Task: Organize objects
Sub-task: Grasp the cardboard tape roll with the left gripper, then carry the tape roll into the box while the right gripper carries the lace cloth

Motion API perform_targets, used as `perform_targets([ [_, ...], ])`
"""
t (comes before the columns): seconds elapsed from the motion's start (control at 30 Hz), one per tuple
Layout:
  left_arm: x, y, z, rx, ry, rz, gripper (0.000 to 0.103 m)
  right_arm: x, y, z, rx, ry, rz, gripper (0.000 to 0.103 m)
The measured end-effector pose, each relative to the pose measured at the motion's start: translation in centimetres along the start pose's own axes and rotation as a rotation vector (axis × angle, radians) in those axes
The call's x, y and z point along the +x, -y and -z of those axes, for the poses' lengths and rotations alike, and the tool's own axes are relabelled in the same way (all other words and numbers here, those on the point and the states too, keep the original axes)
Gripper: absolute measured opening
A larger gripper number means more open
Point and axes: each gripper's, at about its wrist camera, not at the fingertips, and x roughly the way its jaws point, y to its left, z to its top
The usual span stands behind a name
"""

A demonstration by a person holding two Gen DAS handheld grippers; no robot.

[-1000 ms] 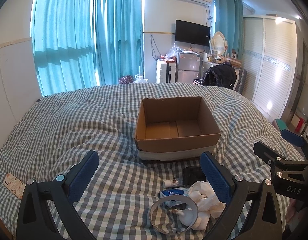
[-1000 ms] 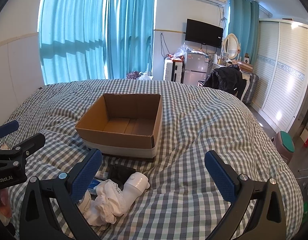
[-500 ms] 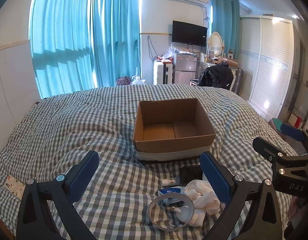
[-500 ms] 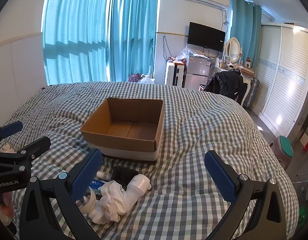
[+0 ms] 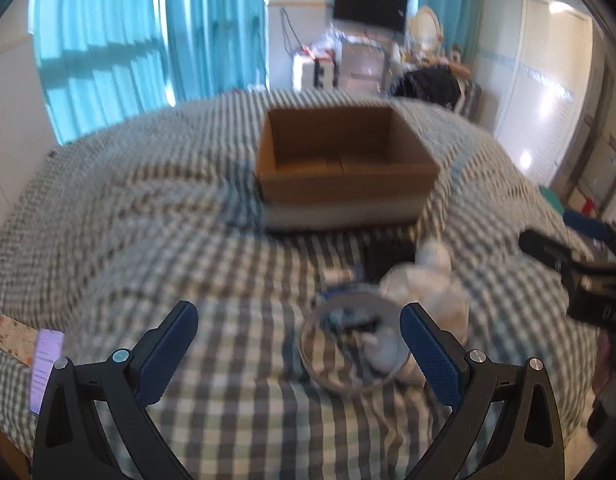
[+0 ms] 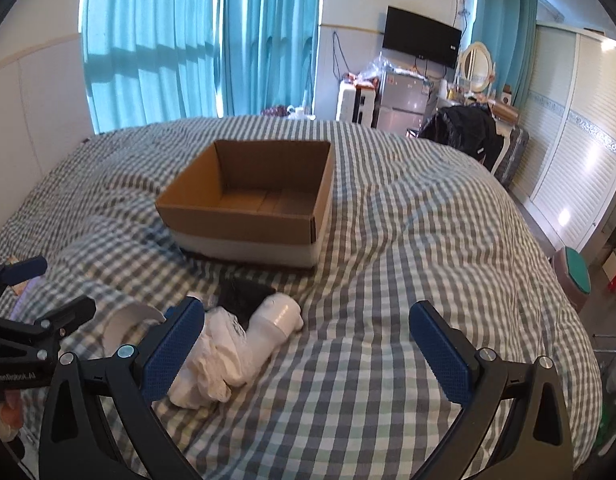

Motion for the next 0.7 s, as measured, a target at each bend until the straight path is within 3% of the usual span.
perform_targets([
  [0.2, 2.0, 2.0, 2.0, 0.049, -0.069, 0.08, 0.103, 2.5, 0.0, 1.3, 0.001, -0.046, -0.014, 0.103],
  [0.4, 5.3, 3.9, 2.8, 0.099, -0.139, 0.059, 0.103, 4.3, 0.4, 2.1, 0.019, -0.092, -0.041, 0.103],
  [0.43, 5.6, 3.9, 3.0, 0.1, -0.139, 0.059, 0.103, 4.6, 0.4, 2.2, 0.02, -0.102, -0.039, 0.103],
  [0.53, 5.4, 3.4, 2.8, 0.066, -0.109, 0.095, 0.086, 4.8, 0.5, 2.4, 0.021, -0.115, -0.042, 0.102],
  [0.7, 3.8, 1.8, 1.9, 0.047, -0.076, 0.06, 0.086, 4.8, -0.6, 2.1, 0.004, -0.124, -0.081, 0.1],
])
